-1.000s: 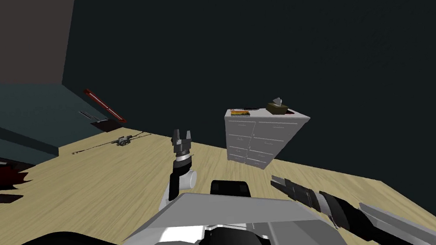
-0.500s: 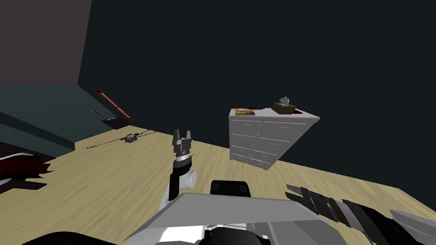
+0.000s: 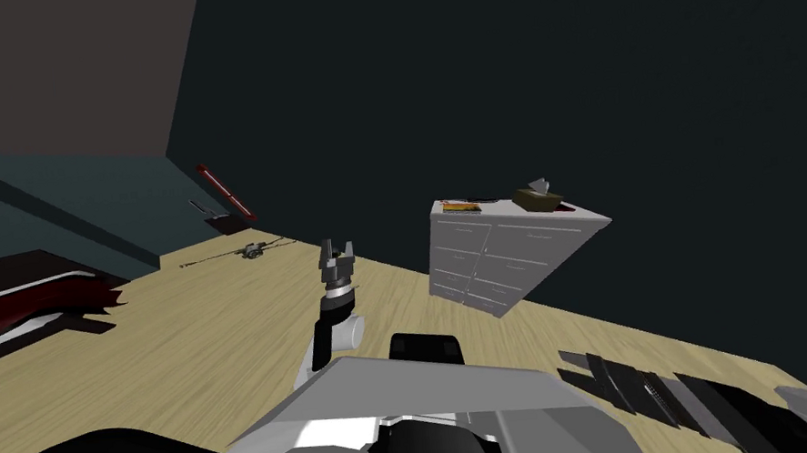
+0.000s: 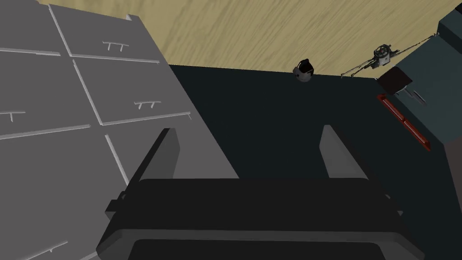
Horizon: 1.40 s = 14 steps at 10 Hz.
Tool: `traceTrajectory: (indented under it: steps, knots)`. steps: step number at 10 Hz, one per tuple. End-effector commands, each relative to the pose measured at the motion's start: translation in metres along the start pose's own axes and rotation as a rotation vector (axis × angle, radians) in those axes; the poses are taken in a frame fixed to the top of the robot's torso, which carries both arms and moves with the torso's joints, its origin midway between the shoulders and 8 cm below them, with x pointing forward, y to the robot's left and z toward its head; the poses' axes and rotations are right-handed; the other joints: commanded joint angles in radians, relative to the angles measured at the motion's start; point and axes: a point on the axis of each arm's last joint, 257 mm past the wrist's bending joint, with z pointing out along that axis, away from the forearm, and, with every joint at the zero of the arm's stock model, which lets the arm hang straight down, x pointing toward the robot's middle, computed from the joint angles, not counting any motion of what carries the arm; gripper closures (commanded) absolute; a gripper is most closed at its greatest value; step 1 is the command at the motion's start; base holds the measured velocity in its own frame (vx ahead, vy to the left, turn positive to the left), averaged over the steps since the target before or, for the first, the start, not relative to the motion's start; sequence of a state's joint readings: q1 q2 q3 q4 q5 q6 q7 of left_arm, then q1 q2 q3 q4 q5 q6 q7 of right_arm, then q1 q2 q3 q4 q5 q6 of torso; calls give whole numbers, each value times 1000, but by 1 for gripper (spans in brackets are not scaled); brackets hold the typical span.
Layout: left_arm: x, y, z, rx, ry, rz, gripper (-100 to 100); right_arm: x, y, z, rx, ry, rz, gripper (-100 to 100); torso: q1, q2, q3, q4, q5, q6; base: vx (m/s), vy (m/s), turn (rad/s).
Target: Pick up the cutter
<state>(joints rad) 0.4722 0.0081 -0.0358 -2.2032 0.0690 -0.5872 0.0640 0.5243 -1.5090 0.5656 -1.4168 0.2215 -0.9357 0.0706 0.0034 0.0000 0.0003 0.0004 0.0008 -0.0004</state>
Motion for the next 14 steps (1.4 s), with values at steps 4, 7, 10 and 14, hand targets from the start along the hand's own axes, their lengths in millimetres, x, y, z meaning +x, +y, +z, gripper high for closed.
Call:
traceTrajectory:
  steps: [4,7,10,14]
  knots:
    - [0,0,0,0,0,0,0,11,-43,-66,116,139,-57,-100,0,0,0,0,0,0,-2,59,77]
    - [0,0,0,0,0,0,0,13,-63,-105,182,214,-87,-100,1,-1,-1,0,1,1,10,64,76]
    - [0,0,0,0,0,0,0,10,-84,-167,263,323,-136,-100,0,-2,-1,0,0,1,23,70,148]
    - [0,0,0,0,0,0,0,-5,-104,-229,375,403,-174,-100,-1,-2,-1,0,0,0,29,45,95]
